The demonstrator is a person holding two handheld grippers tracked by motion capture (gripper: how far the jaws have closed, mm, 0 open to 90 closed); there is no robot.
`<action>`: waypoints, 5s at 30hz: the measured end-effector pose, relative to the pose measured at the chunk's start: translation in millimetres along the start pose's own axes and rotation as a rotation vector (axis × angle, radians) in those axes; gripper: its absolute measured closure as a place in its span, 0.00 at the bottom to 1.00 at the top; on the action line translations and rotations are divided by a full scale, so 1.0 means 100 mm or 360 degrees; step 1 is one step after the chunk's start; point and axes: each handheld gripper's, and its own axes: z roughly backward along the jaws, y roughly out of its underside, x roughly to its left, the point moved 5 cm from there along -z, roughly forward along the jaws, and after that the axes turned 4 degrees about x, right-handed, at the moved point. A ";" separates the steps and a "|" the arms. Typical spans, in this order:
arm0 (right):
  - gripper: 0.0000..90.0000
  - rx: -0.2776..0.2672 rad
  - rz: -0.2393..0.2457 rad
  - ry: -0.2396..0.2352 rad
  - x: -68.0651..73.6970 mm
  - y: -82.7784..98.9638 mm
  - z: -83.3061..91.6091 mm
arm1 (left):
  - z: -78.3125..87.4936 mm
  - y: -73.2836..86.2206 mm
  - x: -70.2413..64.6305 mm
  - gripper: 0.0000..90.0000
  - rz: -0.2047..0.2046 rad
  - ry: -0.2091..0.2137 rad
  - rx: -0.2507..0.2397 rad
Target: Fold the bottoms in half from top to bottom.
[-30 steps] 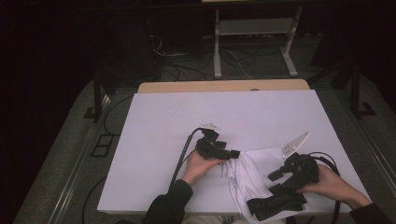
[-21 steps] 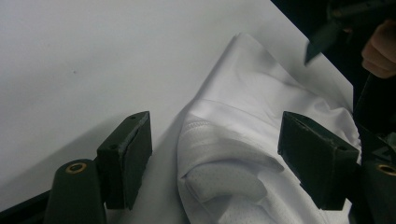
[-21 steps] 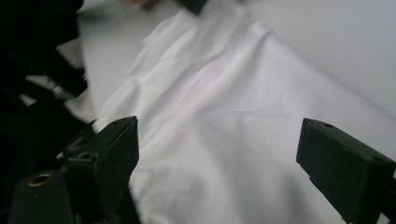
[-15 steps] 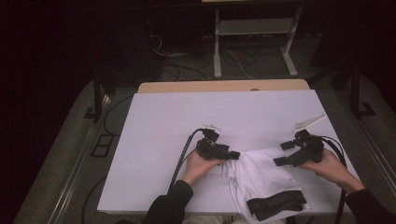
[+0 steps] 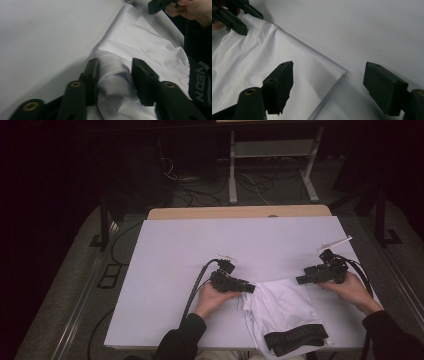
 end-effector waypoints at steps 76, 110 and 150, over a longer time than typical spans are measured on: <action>0.92 -0.0109 -0.0007 -0.0014 0.33 -0.90 -0.75 | 0.88 -0.12 0.36 0.92 -0.0258 -0.0365 0.0018; 0.92 -0.0419 -0.0324 0.0054 -0.06 -1.25 -0.79 | 0.88 -0.77 1.14 0.92 -0.0231 -0.0642 -0.0246; 0.00 -0.0471 -0.0096 0.0074 0.02 -1.31 -0.63 | 1.08 -0.79 1.01 0.00 -0.0062 -0.0575 -0.0367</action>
